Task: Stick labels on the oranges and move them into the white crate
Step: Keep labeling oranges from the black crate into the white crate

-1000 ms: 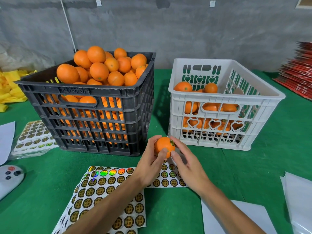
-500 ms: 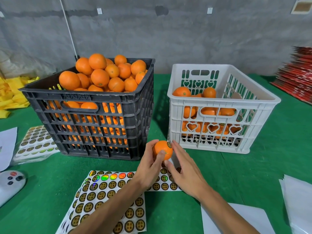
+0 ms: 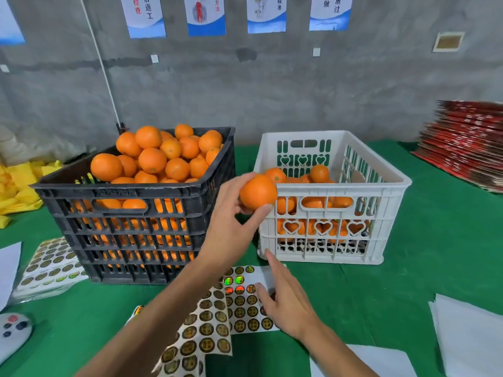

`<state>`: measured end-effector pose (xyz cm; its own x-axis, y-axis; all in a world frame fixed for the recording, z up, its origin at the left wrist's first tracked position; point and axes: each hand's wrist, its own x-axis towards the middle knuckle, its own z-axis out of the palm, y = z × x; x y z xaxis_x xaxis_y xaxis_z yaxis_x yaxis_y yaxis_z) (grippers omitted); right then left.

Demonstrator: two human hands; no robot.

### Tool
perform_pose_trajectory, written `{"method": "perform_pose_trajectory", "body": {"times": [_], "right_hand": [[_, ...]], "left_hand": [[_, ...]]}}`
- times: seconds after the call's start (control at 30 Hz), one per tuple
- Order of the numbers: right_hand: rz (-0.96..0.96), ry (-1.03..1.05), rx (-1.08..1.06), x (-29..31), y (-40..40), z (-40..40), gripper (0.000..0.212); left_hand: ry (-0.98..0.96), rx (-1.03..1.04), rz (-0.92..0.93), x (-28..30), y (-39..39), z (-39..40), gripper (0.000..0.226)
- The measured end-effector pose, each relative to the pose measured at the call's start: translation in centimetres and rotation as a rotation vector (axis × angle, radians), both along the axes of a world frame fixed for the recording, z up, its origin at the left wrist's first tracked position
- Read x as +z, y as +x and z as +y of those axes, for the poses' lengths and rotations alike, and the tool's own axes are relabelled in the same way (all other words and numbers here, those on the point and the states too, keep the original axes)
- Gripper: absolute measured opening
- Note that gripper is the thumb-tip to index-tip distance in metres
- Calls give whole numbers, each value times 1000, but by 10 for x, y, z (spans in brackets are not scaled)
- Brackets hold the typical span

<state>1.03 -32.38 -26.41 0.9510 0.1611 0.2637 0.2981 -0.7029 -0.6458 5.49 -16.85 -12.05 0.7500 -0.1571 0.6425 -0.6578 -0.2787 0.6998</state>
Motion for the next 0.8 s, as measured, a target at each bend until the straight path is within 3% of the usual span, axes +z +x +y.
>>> {"method": "perform_pose_trajectory", "body": {"times": [0.13,0.33,0.5,0.57,0.67,0.8], "right_hand": [[28,19,-6,-1,1,1,78],[51,-15,-14,2,0,0,78],[52,-69,23,3,0,0,78],[51,-85,32,2,-1,-1,78],[67,-79,42,3,-2,-1,79],[93,-79,40,6,-3,1,78]], "left_hand": [[99,43,-98,44,34,-31,61],[367,124,150,62,59,-59,62],[629,245,-140,100,68,-4,22],[715,344,-166,120,75,31,18],[853,502,72,143,86,82,25],[1243,554,675,139,93,135,34]]}}
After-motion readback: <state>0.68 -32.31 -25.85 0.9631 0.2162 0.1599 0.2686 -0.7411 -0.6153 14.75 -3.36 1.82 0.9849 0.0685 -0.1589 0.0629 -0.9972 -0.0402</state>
